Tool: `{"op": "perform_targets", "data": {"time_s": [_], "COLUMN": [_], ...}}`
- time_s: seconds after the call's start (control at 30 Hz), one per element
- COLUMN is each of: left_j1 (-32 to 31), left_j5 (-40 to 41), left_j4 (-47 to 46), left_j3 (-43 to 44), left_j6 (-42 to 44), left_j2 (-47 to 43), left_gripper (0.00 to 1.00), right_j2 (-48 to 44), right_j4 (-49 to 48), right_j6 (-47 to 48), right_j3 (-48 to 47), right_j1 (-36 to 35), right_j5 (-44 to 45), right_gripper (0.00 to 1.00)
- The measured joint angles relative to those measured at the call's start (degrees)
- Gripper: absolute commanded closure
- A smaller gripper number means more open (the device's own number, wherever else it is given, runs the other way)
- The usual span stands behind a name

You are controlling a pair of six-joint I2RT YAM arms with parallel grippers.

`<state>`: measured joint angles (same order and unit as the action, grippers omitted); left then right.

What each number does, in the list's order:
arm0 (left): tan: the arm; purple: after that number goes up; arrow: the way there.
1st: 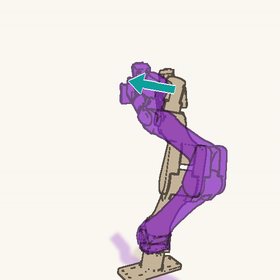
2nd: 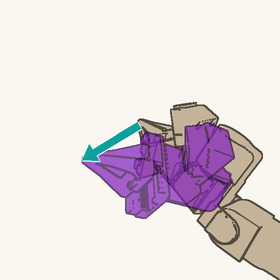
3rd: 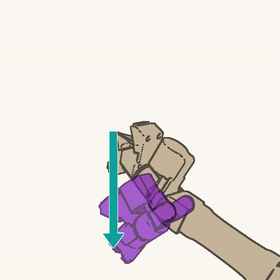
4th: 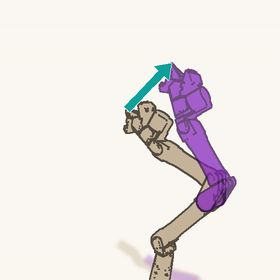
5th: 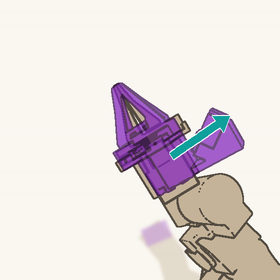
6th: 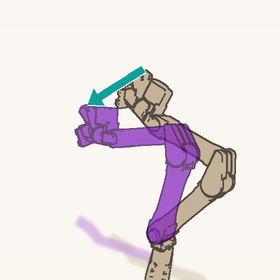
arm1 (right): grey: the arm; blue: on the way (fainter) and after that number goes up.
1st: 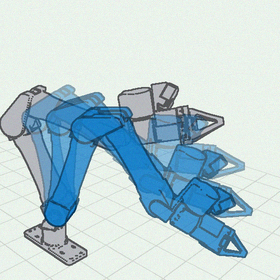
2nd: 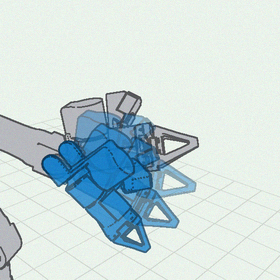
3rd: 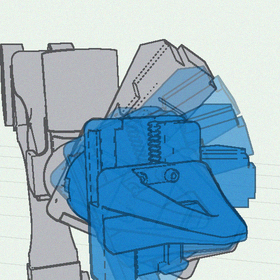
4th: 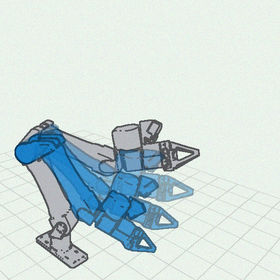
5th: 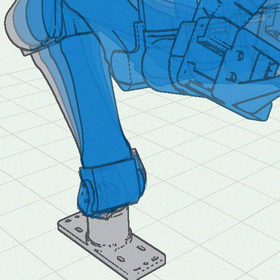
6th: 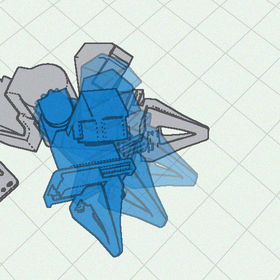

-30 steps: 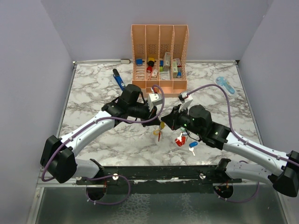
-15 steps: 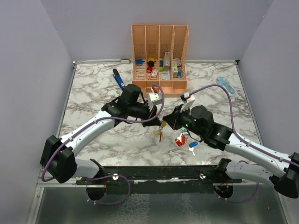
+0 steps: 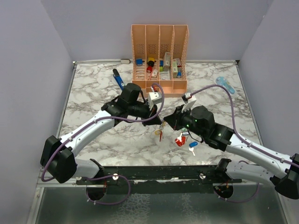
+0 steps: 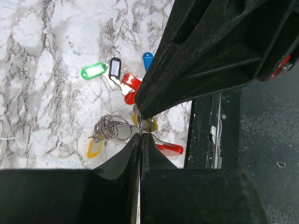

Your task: Put the keys on the keyring

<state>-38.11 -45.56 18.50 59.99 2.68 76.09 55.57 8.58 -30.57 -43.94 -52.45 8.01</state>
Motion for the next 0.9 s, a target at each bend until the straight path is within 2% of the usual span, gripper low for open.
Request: {"op": "perform_targets", "data": {"time_s": [0.47,0.67,0.9], "left_j1": [-0.02,-0.04,-0.07], "left_j5": [0.02,-0.70,-3.06], "left_j4": [-0.07,-0.76,-0.74], "left_j3": [1.20,1.20,1.53], "left_j6": [0.04,0.74,3.58], "left_j2": [0.44,0.44,0.44], "left_gripper": [1.00,1.00,1.00], "right_j2": [-1.90,-3.82,-10.16], "right_j4": [0.94,1.60,4.66], "right_j6": [-3.37,-5.46,-4.07], "right_j3": [1.79,2.62,3.15], "right_j1": [0.00,0.00,0.00], "right_j5": [0.22,0.44,3.10], "right_gripper": [0.99,0.73,0.72]}}
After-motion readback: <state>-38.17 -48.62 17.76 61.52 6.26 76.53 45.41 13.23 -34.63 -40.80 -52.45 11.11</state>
